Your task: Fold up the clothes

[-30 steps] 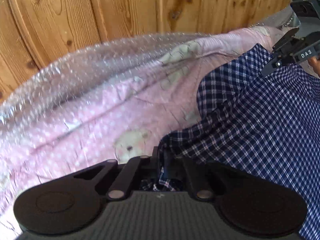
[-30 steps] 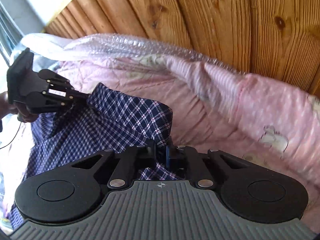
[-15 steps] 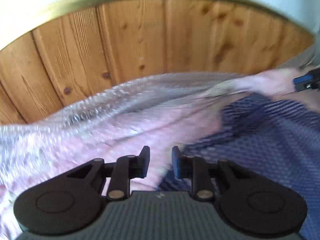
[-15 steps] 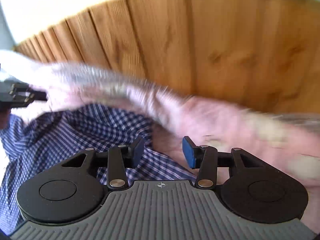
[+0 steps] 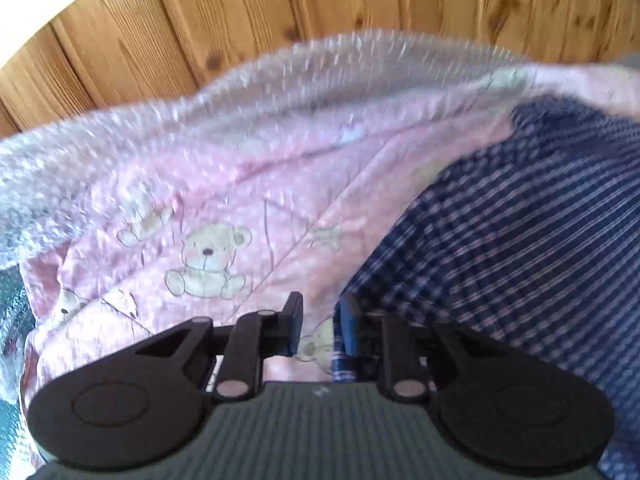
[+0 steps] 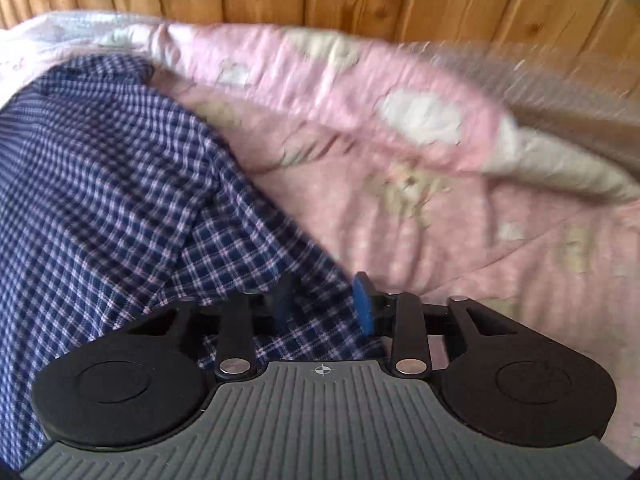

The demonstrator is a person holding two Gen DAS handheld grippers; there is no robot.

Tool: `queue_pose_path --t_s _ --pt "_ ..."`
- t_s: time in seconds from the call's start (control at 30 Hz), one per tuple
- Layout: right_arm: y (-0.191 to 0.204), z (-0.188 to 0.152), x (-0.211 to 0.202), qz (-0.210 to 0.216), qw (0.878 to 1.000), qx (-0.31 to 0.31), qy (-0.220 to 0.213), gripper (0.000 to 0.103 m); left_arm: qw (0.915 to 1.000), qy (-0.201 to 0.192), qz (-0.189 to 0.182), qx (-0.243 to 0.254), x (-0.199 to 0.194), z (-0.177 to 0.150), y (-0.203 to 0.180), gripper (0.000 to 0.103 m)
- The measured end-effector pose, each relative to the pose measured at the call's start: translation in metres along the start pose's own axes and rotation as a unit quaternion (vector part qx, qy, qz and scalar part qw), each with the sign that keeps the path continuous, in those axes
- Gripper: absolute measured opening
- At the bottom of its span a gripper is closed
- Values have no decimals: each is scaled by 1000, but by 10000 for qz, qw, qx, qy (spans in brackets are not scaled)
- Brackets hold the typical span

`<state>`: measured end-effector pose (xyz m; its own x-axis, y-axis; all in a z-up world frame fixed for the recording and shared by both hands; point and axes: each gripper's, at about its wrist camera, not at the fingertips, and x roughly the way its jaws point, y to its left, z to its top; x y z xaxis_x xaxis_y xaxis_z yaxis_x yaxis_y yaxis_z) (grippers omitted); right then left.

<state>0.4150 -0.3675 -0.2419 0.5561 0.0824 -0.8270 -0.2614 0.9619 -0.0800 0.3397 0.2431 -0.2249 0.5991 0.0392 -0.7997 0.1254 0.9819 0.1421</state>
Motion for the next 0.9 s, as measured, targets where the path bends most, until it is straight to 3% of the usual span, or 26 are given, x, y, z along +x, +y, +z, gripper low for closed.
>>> queue_pose_path --t_s 0.1,0.2,0.23,0.27,0.37,0.43,0.5,0.57,0.67,0.73,0.77,0.9 --pt "30 -6 -26 820 9961 185 -256 39 9966 -128 -798 152 -33 -14 -35 22" --pt "74 -31 -12 1338 9904 -328 130 38 9892 241 -1372 462 -36 -49 -74 24" --pt "82 -42 -2 1173 9909 -561 337 37 9890 331 -1334 542 -35 -62 -78 24" --pt "81 -52 0 1097 9915 -651 247 35 9894 399 -1255 613 -34 -75 -80 24" --pt "53 -62 -9 742 9970 95 219 36 9922 702 -898 503 -39 -91 -78 20" --pt "49 -67 -19 172 9992 218 292 43 9906 744 -981 589 -49 -96 -96 18" --pt "66 -69 -40 -66 9995 222 220 43 9884 763 -1106 709 -60 -102 -115 19" --pt "103 -73 -69 358 9992 140 -67 43 9859 782 -1230 828 -72 -107 -135 22" --pt "176 -91 -85 1260 9913 -383 27 46 9815 810 -1415 1007 -88 -116 -164 26" --pt "203 -115 -74 1185 9886 -839 394 46 9801 830 -1416 1117 -100 -127 -173 26" --pt "204 -128 -73 1107 9888 -924 379 46 9807 840 -1325 1165 -106 -136 -169 26" --pt "154 -162 -97 558 9969 -208 514 47 9826 923 -979 1278 -131 -173 -151 27"
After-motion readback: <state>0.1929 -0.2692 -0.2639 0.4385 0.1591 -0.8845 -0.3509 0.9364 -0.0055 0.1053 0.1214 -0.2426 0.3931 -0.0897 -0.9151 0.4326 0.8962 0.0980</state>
